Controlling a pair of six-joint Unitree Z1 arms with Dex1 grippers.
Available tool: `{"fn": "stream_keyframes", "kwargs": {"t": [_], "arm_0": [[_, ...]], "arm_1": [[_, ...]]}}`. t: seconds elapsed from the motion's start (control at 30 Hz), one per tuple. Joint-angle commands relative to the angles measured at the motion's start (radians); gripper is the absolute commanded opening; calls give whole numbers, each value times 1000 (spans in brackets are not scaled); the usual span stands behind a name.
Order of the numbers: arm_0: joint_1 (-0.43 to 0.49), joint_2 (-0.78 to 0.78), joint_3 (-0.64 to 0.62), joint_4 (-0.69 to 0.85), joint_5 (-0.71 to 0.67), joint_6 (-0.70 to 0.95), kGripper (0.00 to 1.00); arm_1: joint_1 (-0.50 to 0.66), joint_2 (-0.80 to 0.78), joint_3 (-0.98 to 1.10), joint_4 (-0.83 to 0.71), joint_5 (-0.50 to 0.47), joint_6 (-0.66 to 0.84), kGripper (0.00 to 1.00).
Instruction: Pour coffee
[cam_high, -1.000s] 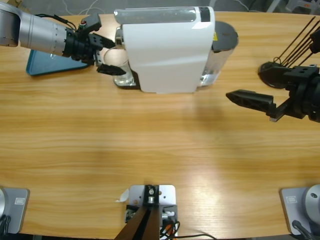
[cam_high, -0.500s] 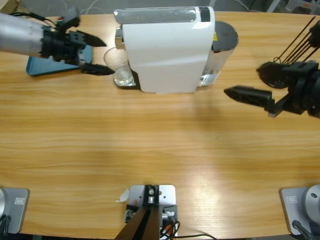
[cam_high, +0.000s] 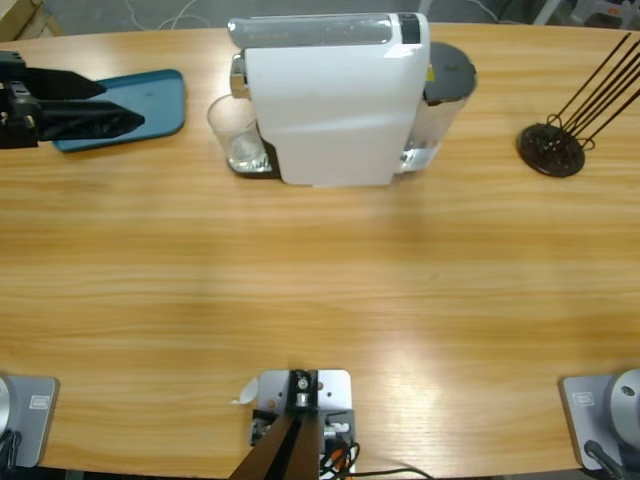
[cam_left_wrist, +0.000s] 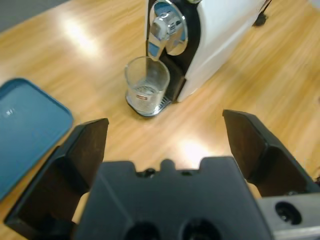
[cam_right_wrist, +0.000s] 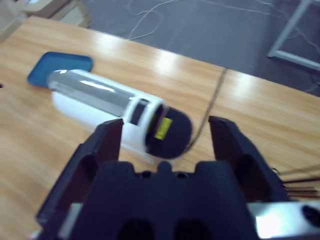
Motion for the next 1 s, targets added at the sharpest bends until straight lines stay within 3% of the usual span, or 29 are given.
{"fn": "stream_keyframes", "kwargs": {"t": [0.03,0.23,0.73,1.0], "arm_0": [[-63,-95,46,67,130,-63,996],[-64,-79,94,67,159,-63,996],[-64,-76,119,66,182,-63,996],[-70,-76,137,60,182,-63,996]], "arm_1": [[-24,300,-313,273,58,11,0],[-25,403,-412,331,59,43,0],[-35,461,-429,380,154,50,0],[-35,472,-435,380,143,46,0]]}}
